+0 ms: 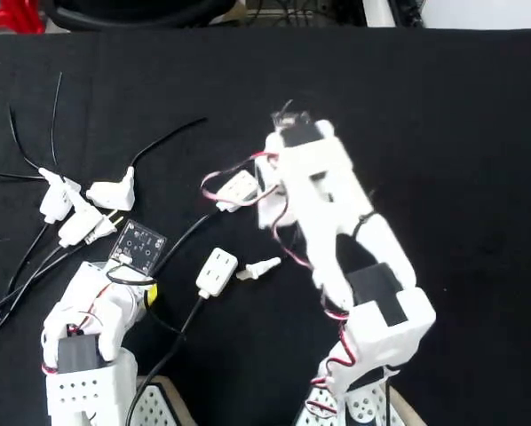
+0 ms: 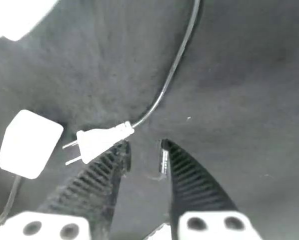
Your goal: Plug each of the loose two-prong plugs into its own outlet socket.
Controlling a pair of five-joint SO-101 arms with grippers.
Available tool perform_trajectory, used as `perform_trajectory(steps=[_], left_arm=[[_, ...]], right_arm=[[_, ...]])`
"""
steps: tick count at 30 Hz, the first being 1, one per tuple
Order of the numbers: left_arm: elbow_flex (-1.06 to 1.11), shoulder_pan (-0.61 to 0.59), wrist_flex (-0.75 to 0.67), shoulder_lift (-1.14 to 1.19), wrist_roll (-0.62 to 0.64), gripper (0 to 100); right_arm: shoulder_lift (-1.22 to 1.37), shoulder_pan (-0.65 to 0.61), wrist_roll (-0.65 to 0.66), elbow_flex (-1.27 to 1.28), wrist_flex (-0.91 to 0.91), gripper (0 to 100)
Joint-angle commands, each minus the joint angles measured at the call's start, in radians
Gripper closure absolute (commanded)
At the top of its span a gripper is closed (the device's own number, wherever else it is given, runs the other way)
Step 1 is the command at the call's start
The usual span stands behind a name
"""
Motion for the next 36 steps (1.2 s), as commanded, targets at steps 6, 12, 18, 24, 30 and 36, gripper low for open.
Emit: perform_trajectory(steps=[6, 12, 18, 24, 30, 36], left_arm=[[0.019, -0.012, -0.002, -0.006, -0.008, 71], [0.019, -0.012, -0.002, -0.006, -0.008, 71], [0.019, -0.012, -0.002, -0.006, -0.008, 71], [0.019, -0.012, -0.002, -0.006, -0.008, 71], [0.019, -0.012, -0.002, -0.006, -0.008, 71], [0.019, -0.012, -0.002, -0.006, -0.008, 71]], right_arm=[[-0.059, -0.058, -0.091, 0.206, -0.311, 90.3], [-0.067, -0.037, -0.083, 0.240, -0.265, 90.4], [-0.124, 0.041, -0.081, 0.154, -0.247, 90.6], [-0.177, 0.035, -0.081, 0.153, -0.183, 90.6], [-0.166, 0.038, -0.084, 0.266, -0.253, 90.5], [-0.097, 0.040, -0.081, 0.305, -0.388, 90.6]])
